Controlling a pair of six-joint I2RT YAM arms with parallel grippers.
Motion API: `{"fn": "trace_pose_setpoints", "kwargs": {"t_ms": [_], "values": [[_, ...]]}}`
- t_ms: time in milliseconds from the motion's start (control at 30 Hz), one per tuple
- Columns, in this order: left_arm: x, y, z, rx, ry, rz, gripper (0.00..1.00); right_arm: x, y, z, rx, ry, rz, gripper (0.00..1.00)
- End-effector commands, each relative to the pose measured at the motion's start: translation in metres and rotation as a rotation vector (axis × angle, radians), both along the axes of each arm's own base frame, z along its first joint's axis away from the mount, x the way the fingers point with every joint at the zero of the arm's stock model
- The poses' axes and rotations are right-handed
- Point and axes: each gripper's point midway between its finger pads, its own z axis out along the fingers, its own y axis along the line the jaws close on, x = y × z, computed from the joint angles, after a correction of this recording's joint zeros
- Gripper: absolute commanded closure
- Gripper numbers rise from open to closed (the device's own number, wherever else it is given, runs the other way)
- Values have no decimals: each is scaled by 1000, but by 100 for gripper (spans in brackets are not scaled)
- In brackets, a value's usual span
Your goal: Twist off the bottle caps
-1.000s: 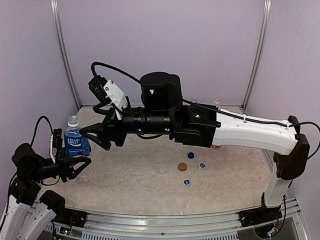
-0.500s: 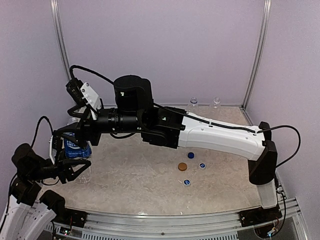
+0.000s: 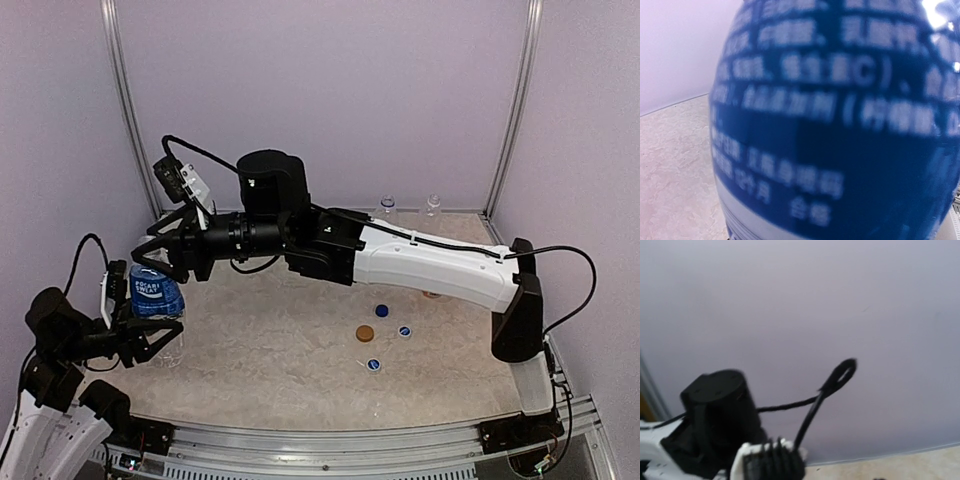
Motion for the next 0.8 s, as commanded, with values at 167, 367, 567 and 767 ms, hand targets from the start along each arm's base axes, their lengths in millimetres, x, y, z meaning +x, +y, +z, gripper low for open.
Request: {"fn": "trace_pose_setpoints", "kwargs": {"t_ms": [167,367,567,767], "values": [[-2,0,4,-4,-38,-5,60,-11,3,-36,-67,18,77,84],[4,4,4,-9,-36,32,26,6,-7,-33,-79,5,-41,100],[11,11,8,-28,-42,98,1,65,-55,-38,-172,-20,-429,100],[13,15,11,-41,-50,133,1,136,-162,-71,-235,-142,-890,100]]}}
